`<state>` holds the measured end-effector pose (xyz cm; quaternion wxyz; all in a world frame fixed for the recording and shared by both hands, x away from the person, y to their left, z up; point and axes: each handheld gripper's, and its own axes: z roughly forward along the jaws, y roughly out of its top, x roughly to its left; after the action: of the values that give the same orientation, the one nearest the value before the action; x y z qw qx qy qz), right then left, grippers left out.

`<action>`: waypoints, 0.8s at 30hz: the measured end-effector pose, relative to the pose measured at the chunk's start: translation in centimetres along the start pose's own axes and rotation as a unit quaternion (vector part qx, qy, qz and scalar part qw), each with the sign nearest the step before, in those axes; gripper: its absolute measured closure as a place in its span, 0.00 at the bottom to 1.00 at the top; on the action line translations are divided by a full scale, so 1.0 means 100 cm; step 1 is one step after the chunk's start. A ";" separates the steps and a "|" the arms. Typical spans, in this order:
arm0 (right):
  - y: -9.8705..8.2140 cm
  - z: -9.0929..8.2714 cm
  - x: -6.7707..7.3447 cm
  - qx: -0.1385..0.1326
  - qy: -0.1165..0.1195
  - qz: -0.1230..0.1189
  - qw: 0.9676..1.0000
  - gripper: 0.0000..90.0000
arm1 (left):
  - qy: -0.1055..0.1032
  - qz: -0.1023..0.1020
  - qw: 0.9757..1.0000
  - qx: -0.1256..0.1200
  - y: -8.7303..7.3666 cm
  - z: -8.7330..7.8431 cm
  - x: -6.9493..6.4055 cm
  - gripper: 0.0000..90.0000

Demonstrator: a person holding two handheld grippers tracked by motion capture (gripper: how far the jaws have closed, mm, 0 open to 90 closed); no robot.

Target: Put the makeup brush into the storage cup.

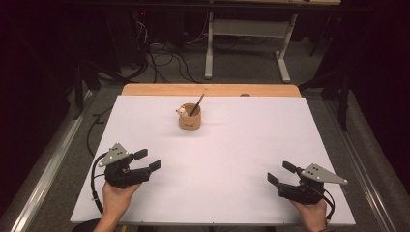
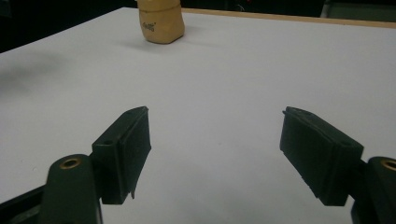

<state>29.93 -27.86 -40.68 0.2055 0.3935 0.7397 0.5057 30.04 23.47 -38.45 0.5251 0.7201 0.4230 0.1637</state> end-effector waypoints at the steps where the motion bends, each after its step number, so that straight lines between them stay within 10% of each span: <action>1: 0.000 0.000 0.000 0.000 0.000 0.000 1.000 0.29 | 0.001 0.001 1.000 0.002 -0.001 0.000 0.000 0.35; 24: 0.000 -0.001 0.000 0.000 0.000 0.001 1.000 0.29 | 0.004 -0.005 1.000 0.023 -0.016 0.009 0.003 0.34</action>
<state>29.87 -27.86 -40.66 0.2045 0.3945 0.7395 0.5057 30.09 23.26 -40.28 0.5075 0.7291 0.4326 0.1538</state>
